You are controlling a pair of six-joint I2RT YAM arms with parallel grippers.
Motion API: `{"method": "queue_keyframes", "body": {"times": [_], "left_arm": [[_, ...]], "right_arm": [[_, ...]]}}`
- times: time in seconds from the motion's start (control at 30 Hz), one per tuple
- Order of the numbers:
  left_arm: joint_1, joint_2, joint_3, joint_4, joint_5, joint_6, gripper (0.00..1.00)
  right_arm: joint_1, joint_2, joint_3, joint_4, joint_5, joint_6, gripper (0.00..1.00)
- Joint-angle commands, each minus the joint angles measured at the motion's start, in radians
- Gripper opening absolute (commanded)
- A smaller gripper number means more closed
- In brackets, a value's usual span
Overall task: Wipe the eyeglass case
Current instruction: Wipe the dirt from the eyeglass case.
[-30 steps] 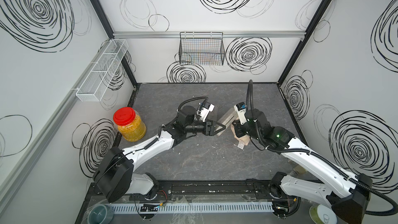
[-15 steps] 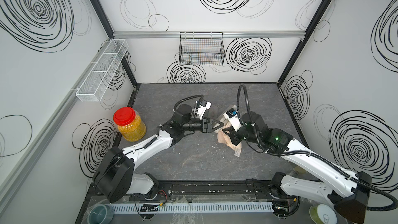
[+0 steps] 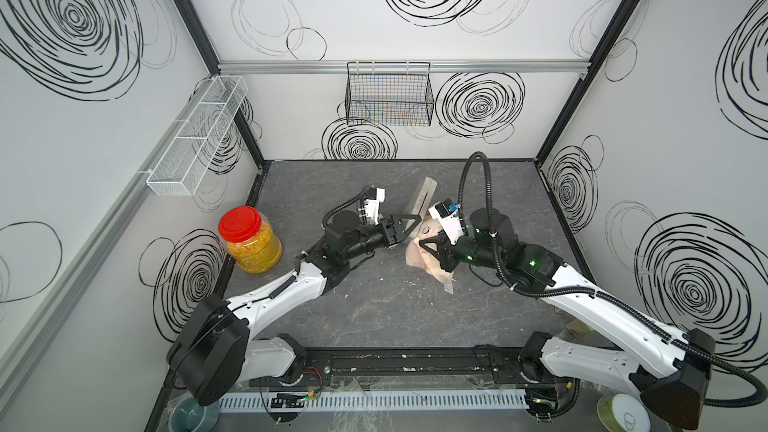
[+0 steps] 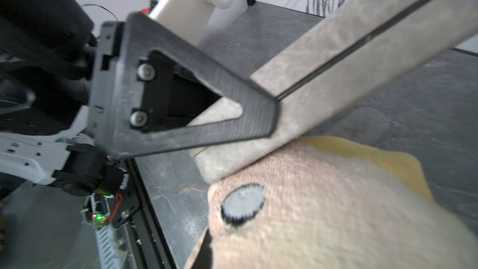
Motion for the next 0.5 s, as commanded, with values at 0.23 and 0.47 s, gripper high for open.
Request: {"method": "queue_keyframes", "body": {"times": [0.23,0.47], "left_arm": [[-0.035,0.009,-0.038,0.297,-0.126,-0.162,0.55],[-0.033,-0.011,-0.025,0.26,-0.092,-0.145,0.55]], "right_arm": [[0.013,0.053,-0.014,0.274,-0.227,0.129,0.06],[-0.026,0.069,-0.042,0.329,-0.04,0.205,0.03]]}}
